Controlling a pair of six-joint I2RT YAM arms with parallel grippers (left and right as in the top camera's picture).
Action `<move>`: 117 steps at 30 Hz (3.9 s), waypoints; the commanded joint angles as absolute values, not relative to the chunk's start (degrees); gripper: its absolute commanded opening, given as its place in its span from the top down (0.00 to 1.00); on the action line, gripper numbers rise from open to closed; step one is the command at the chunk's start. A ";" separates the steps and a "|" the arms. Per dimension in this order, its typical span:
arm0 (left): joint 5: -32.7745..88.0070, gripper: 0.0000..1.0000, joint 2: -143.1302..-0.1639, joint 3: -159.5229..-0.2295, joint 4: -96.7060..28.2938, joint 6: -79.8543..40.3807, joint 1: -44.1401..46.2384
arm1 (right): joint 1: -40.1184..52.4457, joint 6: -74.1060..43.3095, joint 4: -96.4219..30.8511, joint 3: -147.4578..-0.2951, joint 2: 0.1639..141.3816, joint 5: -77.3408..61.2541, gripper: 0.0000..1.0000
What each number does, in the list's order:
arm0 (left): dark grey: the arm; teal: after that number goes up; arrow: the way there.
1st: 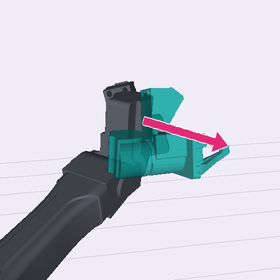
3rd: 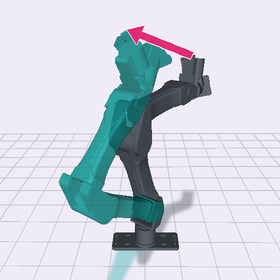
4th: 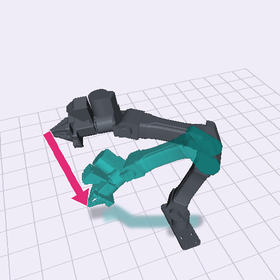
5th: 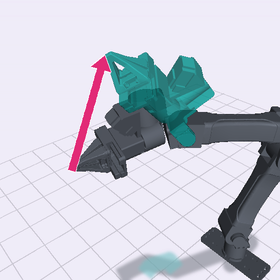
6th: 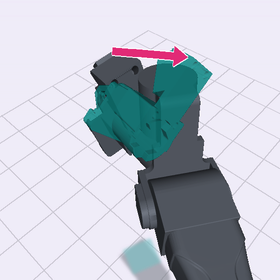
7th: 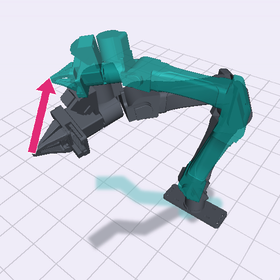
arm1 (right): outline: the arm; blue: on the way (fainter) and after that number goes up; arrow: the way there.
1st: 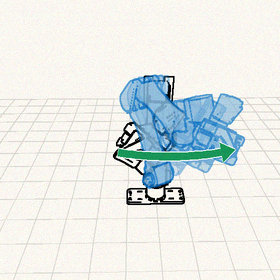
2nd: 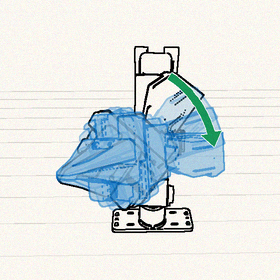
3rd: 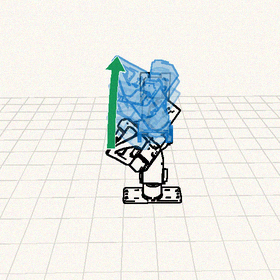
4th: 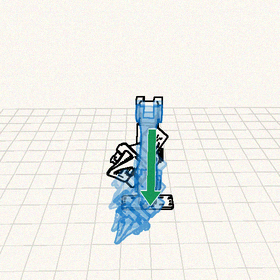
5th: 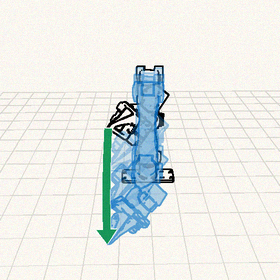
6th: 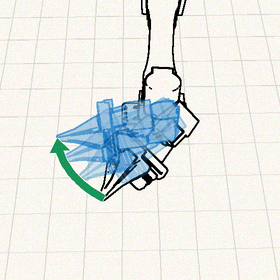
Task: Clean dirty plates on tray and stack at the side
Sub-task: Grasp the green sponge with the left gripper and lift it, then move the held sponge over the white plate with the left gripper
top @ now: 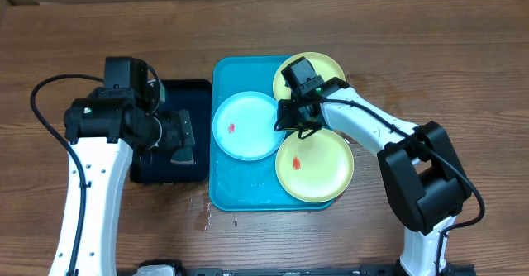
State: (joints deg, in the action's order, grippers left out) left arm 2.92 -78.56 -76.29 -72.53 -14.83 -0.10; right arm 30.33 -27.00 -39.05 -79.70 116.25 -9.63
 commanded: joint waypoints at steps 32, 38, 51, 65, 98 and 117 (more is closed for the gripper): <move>-3.18 0.64 -95.33 -59.00 -46.24 -16.71 0.03 | 30.26 -27.22 -39.27 -79.02 116.51 -6.44 0.90; -1.04 0.70 -97.58 -59.00 -43.88 -11.49 0.03 | 30.26 -27.22 -39.24 -79.02 116.51 -6.44 0.90; 0.86 0.78 -100.75 -58.96 -43.00 -8.54 0.03 | 30.26 -27.22 -39.11 -79.02 116.51 -6.44 0.90; 1.32 0.96 -98.50 -65.47 -47.18 -7.92 -0.19 | 30.26 -27.27 -39.03 -79.02 116.51 -6.48 0.87; 8.95 0.96 -89.27 -70.19 -40.71 -6.42 13.30 | 31.27 -28.77 -39.33 -79.02 116.51 -10.59 0.96; -1.98 0.96 -95.88 -70.19 -34.46 -8.97 16.14 | 31.48 -28.77 -39.90 -79.02 116.51 -10.55 0.96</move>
